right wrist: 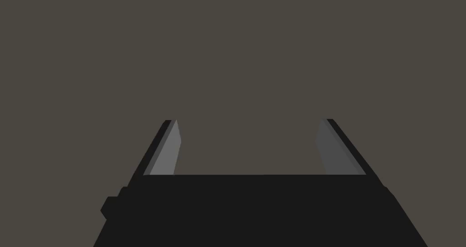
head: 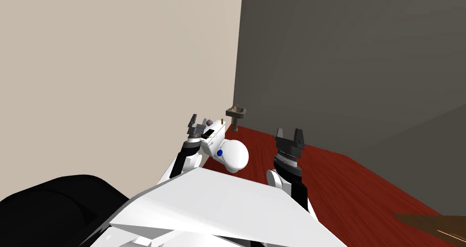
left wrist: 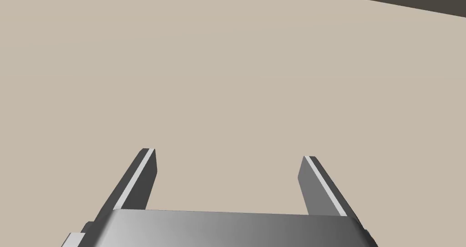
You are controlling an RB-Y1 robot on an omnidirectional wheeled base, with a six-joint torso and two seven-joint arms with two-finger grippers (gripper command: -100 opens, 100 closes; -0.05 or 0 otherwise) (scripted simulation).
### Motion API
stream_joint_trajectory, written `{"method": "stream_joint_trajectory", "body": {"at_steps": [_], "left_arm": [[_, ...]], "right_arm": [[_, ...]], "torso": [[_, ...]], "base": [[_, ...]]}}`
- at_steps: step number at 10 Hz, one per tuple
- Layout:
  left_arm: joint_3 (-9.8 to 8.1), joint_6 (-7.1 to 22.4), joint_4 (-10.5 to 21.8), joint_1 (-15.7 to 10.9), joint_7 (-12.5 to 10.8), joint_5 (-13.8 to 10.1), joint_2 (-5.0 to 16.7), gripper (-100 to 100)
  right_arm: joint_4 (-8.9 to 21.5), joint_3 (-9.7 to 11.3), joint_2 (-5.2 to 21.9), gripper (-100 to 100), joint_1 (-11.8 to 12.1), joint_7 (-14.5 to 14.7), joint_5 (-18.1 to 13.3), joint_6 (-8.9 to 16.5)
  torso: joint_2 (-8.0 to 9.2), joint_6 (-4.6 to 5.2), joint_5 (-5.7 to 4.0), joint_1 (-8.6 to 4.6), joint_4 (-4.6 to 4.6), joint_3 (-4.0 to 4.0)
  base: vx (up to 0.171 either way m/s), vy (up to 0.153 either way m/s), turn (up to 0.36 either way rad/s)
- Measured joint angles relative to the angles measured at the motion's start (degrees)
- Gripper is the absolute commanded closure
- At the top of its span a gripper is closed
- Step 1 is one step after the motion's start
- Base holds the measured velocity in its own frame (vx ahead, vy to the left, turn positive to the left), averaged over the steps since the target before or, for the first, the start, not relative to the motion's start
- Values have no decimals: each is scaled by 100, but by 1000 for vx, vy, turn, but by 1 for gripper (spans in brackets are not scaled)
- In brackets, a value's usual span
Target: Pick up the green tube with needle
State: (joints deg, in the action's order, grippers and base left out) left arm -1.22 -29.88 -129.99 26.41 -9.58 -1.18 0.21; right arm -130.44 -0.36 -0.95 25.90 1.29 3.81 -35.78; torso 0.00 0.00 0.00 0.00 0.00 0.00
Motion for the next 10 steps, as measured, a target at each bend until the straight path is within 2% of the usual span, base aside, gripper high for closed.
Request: {"method": "stream_joint_trajectory", "body": {"at_steps": [2,5,10], "left_arm": [[19,148,24,-36,-32,-6,231,-100],[13,640,127,-201,-163,-54,581,-100],[106,1372,221,-327,-352,-96,761,-100]], "right_arm": [[0,0,0,0,0,0,0,0],[0,0,0,0,-1,0,0,0],[0,0,0,0,-1,0,0,0]], "torso": [[7,1,2,11,1,4],[26,1,4,19,6,15],[22,0,4,19,5,13]], "base": [[-34,31,-34],[-64,40,-40],[-54,48,-38]]}}
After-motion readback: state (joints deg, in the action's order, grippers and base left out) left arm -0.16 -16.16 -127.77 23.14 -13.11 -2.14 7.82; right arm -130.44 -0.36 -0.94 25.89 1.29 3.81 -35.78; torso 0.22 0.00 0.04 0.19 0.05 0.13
